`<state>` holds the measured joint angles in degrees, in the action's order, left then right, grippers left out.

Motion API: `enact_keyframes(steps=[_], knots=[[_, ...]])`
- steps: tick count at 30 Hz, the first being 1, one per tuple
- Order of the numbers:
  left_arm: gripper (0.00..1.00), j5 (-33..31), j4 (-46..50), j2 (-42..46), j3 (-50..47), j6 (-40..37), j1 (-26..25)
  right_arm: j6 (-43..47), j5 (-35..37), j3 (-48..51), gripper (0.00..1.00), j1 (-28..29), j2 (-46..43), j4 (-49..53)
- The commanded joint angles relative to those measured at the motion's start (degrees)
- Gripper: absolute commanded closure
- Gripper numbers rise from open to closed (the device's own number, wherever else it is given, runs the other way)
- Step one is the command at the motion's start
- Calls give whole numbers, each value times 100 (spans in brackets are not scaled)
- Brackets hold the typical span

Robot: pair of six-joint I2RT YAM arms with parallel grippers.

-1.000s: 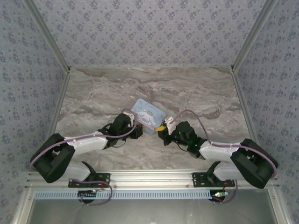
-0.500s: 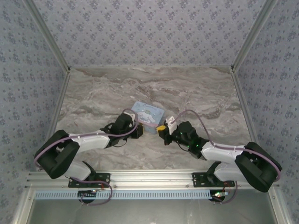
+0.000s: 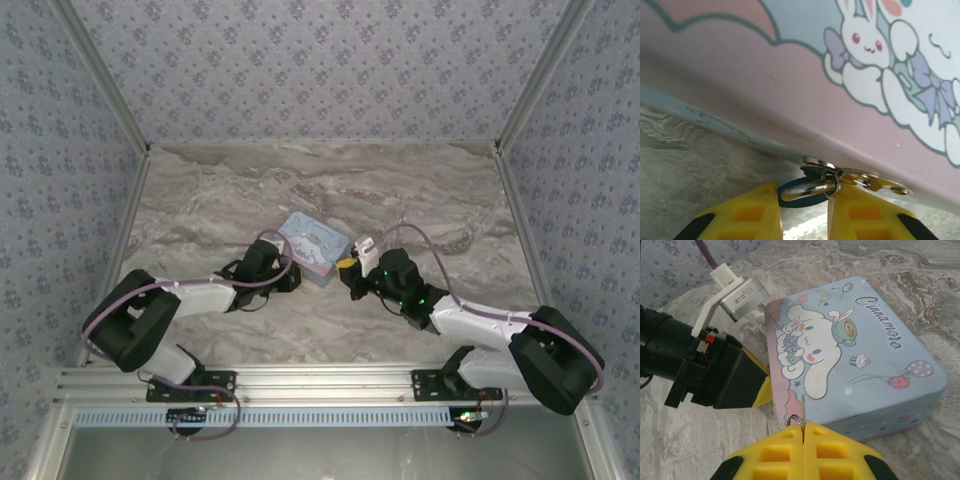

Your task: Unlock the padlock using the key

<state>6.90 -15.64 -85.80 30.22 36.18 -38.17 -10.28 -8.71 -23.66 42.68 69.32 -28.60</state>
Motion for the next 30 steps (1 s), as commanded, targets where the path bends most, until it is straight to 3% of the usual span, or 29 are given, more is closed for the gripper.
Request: enact_keyframes(steps=[1, 9, 19, 30], knots=[[75, 110, -282, -63, 15, -314, 109, -152, 53, -308, 100, -31, 159, 83], [61, 119, -506, -269, -7, -634, 188, -509, -60, -837, 100, -66, 793, 8], [55, 113, -724, -536, -3, -827, 196, -896, 70, -1210, 100, -75, 1485, 56], [55, 45, -1093, -837, -3, -1480, 128, -861, 105, -1286, 100, -93, 1728, 193]])
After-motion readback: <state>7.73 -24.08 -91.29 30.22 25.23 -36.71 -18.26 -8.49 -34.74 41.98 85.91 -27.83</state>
